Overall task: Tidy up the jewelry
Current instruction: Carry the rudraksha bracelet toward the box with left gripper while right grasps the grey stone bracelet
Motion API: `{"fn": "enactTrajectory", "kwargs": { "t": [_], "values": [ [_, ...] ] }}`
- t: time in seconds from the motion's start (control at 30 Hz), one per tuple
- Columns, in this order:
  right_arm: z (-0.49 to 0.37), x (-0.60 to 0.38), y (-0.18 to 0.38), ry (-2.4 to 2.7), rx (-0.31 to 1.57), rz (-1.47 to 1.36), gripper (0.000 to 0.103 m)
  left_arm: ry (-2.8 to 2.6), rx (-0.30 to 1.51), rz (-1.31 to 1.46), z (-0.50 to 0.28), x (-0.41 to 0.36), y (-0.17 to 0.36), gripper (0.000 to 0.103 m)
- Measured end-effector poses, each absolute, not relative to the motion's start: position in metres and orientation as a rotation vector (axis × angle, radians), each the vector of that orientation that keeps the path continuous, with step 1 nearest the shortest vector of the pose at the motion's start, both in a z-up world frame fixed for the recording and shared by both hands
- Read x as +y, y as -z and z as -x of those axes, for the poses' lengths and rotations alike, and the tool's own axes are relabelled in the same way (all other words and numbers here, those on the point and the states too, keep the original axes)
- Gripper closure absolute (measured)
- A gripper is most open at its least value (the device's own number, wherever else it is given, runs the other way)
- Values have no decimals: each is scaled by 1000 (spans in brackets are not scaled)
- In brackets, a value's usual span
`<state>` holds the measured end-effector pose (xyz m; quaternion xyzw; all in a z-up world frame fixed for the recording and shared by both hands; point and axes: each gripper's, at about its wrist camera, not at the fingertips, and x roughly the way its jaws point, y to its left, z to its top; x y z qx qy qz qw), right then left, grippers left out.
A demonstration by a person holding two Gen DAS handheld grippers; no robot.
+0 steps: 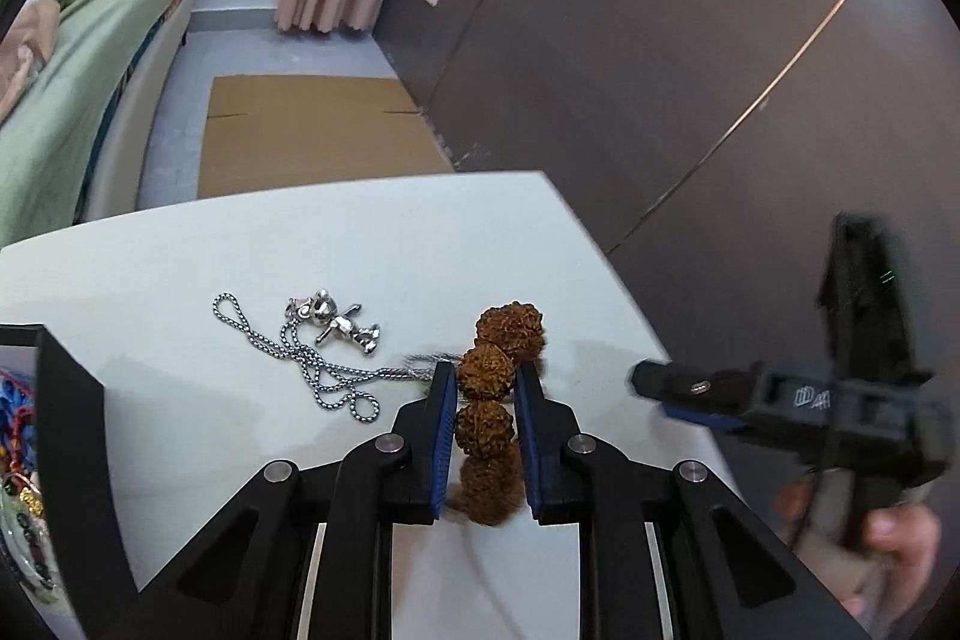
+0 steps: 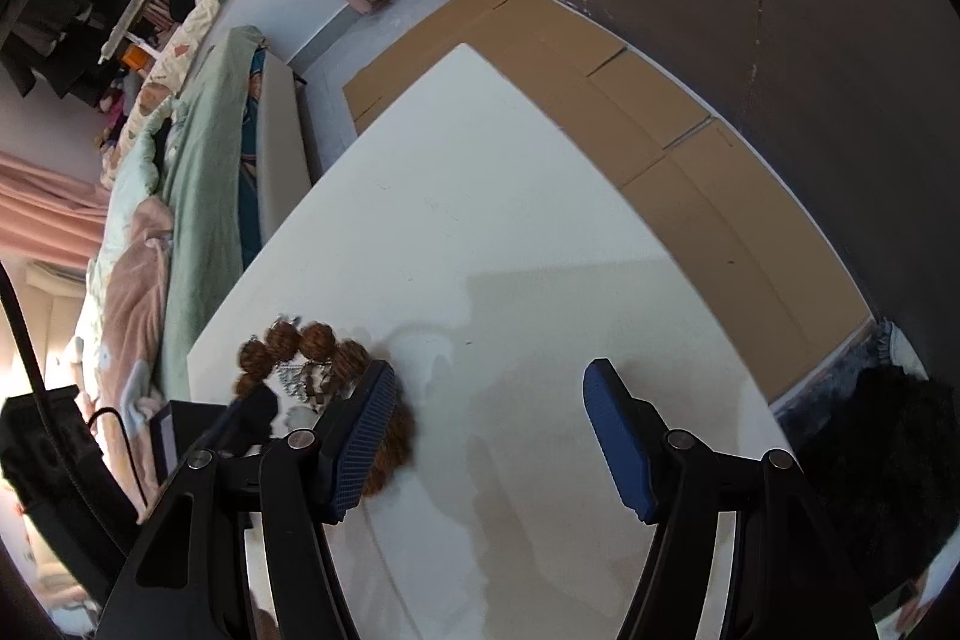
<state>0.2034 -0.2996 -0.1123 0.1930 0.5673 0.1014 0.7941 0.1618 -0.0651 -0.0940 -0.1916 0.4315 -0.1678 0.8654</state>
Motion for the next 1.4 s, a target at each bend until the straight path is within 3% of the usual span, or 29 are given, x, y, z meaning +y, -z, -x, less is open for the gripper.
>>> {"fn": "enactTrajectory", "kwargs": {
  "t": [0.2, 0.67, 0.93, 1.03, 1.4],
  "values": [
    [-201, -278, 107, -255, 1200, -357, 38, 415, 848, 480, -151, -46, 69, 83],
    [-206, -214, 127, -276, 1241, -193, 70, 243, 776, 539, -134, 28, 47, 83],
    [-194, -175, 132, -205, 1197, 56, 73, 178, 743, 542, -122, 50, 36, 83],
    [-187, -167, 131, -163, 1165, 161, 91, 155, 727, 539, -113, 58, 32, 83],
    [-176, -222, 91, -273, 1093, -153, 92, 36, 630, 531, -75, 90, 12, 83]
  ]
}}
